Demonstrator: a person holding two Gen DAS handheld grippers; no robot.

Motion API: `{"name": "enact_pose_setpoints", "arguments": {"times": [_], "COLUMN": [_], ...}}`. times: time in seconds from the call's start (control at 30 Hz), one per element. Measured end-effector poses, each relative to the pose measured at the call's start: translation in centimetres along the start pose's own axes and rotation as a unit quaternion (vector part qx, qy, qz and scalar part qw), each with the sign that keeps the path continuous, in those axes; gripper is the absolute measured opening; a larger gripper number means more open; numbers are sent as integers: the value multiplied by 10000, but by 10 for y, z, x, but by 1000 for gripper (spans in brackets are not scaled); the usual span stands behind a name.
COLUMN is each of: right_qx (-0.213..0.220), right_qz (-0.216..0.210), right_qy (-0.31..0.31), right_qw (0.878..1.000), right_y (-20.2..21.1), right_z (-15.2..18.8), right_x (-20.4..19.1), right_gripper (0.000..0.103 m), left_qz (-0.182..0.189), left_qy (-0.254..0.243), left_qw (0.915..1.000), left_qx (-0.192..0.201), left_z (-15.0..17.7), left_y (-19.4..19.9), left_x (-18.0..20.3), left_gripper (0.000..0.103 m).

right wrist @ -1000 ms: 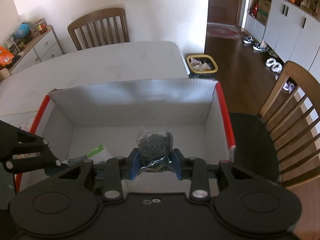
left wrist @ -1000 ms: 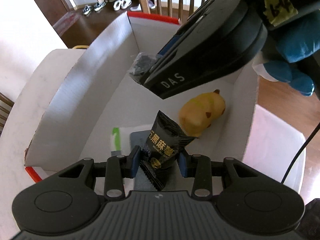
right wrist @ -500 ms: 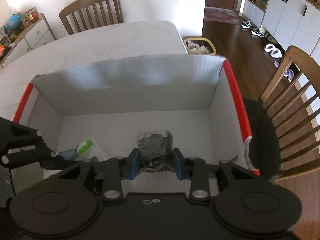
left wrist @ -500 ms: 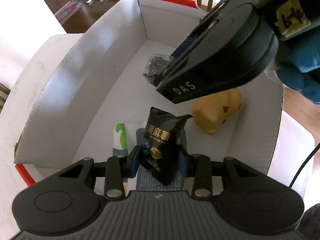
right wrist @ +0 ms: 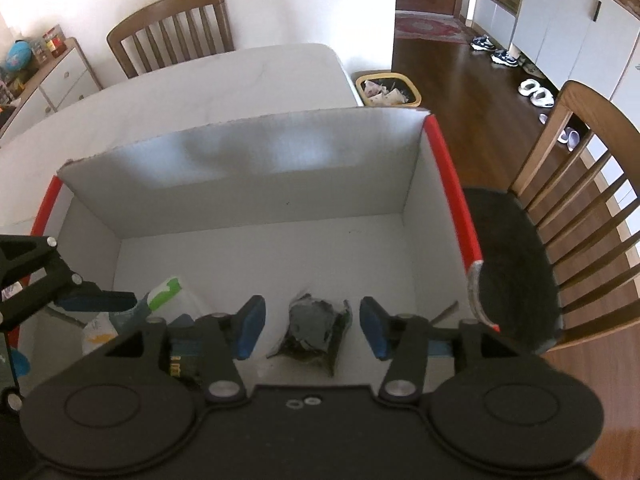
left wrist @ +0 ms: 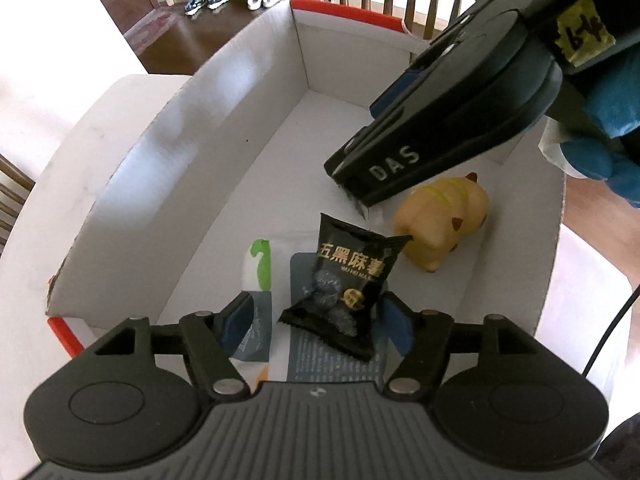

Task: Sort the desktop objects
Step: 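Open both tools to release the black bags into the box, then move both tools out of the box back toward the items on the table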

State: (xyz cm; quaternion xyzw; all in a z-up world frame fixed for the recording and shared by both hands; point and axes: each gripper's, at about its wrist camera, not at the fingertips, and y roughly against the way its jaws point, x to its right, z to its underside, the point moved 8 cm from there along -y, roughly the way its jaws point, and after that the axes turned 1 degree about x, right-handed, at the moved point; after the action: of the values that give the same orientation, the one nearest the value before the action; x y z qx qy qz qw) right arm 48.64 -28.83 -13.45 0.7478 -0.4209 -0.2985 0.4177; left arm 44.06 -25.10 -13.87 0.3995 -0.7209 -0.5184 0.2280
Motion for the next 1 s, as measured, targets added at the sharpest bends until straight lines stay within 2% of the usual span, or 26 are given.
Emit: {"name": "enact_pose_setpoints", "arguments": {"times": [0.5,0.53,0.73,1.0], "right_qx": [171,200,399,700], "right_qz": [-52,-68,-165,-388], "right_qy": [64,71,135,147], "right_qw": [9998,9998,9990,9967], "right_y": [28,32,53,82], "right_z": [5,5,9,16], "right_x": [-13,-15,-24,-46], "right_gripper": [53,53,53,53], "left_qz": [-10,5,26,8], "left_qy": [337,374,643,973], "left_qw": [9983,9980,9945,9879], "left_qx": [471,512,822,1209], "left_z": [16,10,9,32], "left_y": [39,38,54,86], "left_x": [-3,-3,-4,-3], "left_gripper": [69,69,69,69]}}
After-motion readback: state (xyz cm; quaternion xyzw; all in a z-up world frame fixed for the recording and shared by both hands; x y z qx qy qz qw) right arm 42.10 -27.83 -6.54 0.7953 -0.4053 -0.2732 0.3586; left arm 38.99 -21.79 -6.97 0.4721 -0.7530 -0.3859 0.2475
